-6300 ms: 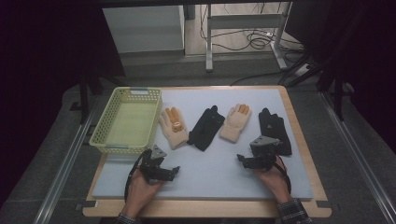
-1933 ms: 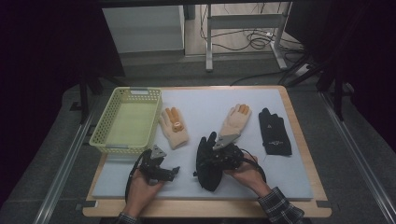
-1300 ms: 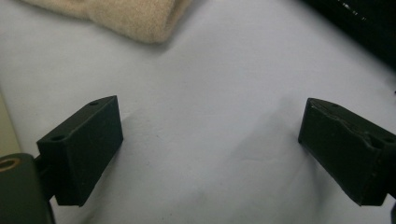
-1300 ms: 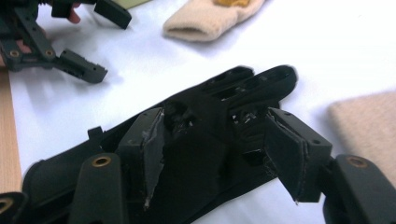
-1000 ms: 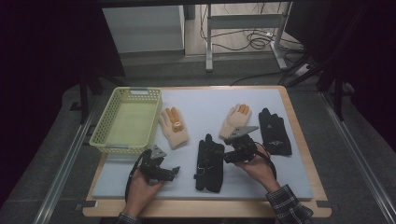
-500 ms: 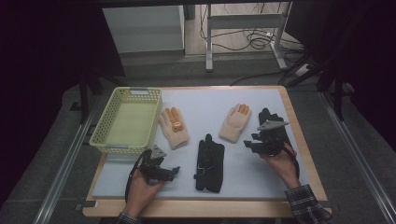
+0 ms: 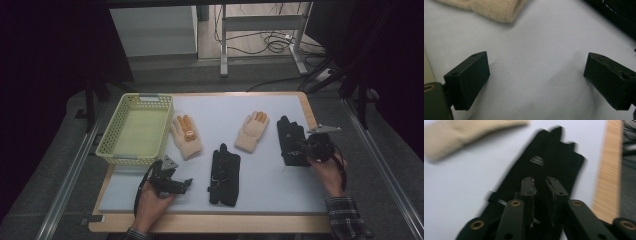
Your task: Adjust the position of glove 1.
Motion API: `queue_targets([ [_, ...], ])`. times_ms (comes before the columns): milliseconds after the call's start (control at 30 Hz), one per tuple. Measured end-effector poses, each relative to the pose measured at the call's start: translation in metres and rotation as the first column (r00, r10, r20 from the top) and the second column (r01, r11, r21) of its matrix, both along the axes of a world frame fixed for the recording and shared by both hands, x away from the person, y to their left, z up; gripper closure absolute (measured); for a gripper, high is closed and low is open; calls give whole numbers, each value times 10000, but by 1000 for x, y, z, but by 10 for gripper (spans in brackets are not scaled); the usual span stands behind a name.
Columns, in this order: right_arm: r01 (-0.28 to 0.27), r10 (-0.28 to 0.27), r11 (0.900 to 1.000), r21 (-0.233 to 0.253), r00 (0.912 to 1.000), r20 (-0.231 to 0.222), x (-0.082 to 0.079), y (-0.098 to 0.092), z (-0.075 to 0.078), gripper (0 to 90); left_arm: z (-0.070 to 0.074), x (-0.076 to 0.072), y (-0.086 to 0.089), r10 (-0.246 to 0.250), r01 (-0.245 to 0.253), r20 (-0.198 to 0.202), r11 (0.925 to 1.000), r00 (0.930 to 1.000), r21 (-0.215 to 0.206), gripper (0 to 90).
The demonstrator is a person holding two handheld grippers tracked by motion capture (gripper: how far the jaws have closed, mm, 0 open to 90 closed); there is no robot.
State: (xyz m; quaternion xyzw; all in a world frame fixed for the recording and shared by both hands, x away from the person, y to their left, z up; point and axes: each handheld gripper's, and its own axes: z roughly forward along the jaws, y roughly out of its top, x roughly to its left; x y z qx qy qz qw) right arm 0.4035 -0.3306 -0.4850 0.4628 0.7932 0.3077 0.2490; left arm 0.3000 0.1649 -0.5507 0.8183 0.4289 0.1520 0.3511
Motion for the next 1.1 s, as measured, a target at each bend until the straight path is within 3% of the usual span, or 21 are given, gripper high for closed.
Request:
queue_targets([
  [33,388,-388,9992,-24,9992,-47,1,-11,-3,798,0,0,0,-8,8,-4,10000,10000,2,65],
  [233,1156,-1158,9933,-91,9929,-280,0,-32,-18,819,0,0,0,1,-1,-1,10000,10000,-2,65],
  [433,1236,-1230,9923,83,9912,-498,-2,-34,-27,826,0,0,0,3,-3,-1,10000,10000,-1,65],
  [600,432,-400,9980,460,9969,-678,-8,-18,-28,825,0,0,0,4,-4,1,10000,10000,-2,65],
  [633,-90,142,9977,676,9970,-756,-11,-7,-29,825,0,0,0,2,-2,1,10000,10000,0,65],
  [733,-494,529,9976,481,9958,-741,-13,4,-29,822,0,0,0,2,-2,2,10000,10000,3,65],
  [800,-508,523,9983,274,9969,-591,-15,9,-24,815,0,0,0,0,0,1,10000,10000,2,65],
  [933,-285,294,9985,467,9994,-202,-11,6,-10,767,0,0,0,2,-2,-2,10000,10000,-1,65],
  [967,-308,314,9980,548,9995,-99,-5,8,-6,702,0,0,0,2,-2,-1,10000,10000,1,65],
  [1067,-373,381,9973,628,9992,-119,3,12,-5,638,0,0,0,3,-3,-1,10000,10000,-1,65],
  [1100,-350,364,9972,659,9991,-205,13,16,-7,563,0,0,0,2,-2,-1,10000,10000,0,65],
])
